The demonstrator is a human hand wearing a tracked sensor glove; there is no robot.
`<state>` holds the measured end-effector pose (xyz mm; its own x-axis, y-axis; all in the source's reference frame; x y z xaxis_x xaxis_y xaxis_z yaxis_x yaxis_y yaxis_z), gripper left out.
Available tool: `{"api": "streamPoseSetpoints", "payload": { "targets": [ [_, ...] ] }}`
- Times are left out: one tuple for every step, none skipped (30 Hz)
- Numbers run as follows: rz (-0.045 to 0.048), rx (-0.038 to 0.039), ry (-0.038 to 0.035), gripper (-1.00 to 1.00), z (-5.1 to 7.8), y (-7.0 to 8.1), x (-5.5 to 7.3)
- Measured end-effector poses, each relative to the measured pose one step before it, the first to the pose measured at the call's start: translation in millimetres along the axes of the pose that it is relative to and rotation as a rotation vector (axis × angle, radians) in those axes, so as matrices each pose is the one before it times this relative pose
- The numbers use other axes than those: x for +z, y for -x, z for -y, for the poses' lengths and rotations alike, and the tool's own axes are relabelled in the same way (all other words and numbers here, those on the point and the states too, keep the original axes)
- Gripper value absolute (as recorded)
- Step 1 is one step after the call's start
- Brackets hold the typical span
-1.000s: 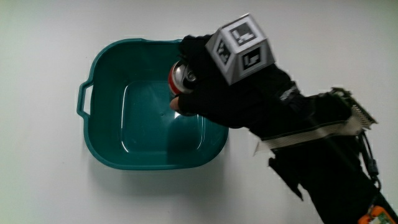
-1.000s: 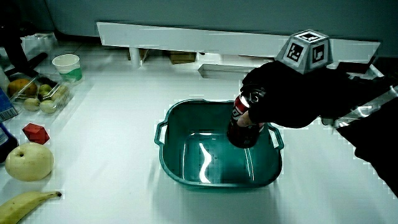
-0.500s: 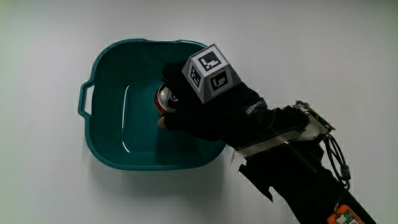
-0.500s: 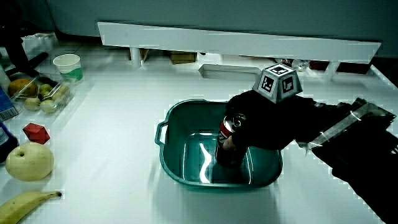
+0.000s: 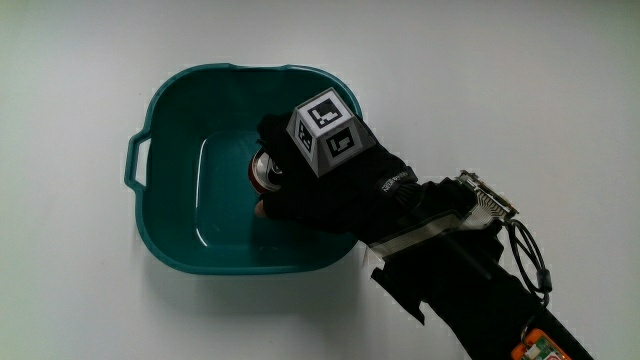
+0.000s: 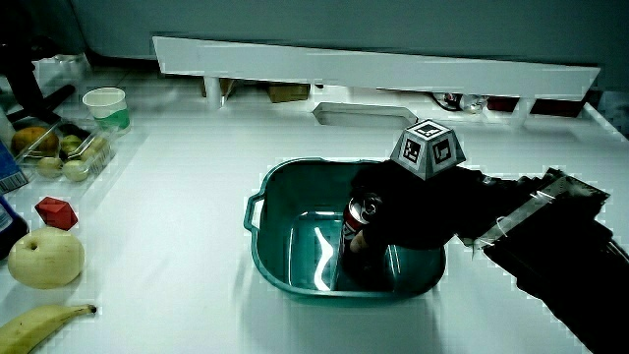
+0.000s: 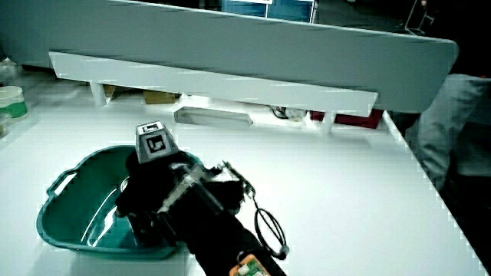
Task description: Place cola into plate
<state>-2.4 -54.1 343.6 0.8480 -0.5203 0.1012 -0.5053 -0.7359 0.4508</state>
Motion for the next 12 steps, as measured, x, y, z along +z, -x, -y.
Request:
{"api": "streamPoseSetpoints", "payload": {
  "targets": [
    [-0.00271,-0.00041,-0.00453,-0.05,0.09,0.21,-0.30],
    [-0.00088,-0.00368,0.00757,-0.11,-0.74,-0.66,-1.61],
    [-0.00031,0.00275,-0.00677,-0.16,0.70,-0.46,-0.03],
    [0.00076,0.00116,0.00490,-0.21,0.58,-0.52,-0.40],
    [-0.00105,0.00388,0.00043,-0.26,1.15,-0.29,0.98],
    [-0.00052,0.00488,-0.00740,-0.32,1.83,0.23,2.21],
    [-0.00669,0.00500,0.00634,-0.37,0.01,-0.38,-0.82],
    [0.00340,-0.00078,0.00371,-0.42,1.04,-0.46,0.38],
    [0.00031,-0.00190,-0.00890,-0.47,2.64,-0.75,2.21],
    [0.00148,-0.00246,0.01838,-0.53,1.41,-1.67,-0.88],
    [0.00710,-0.00511,-0.00481,-0.58,3.33,-1.18,1.44],
    [-0.00064,-0.01097,-0.01649,-0.63,3.85,-1.90,0.55]
  ]
}}
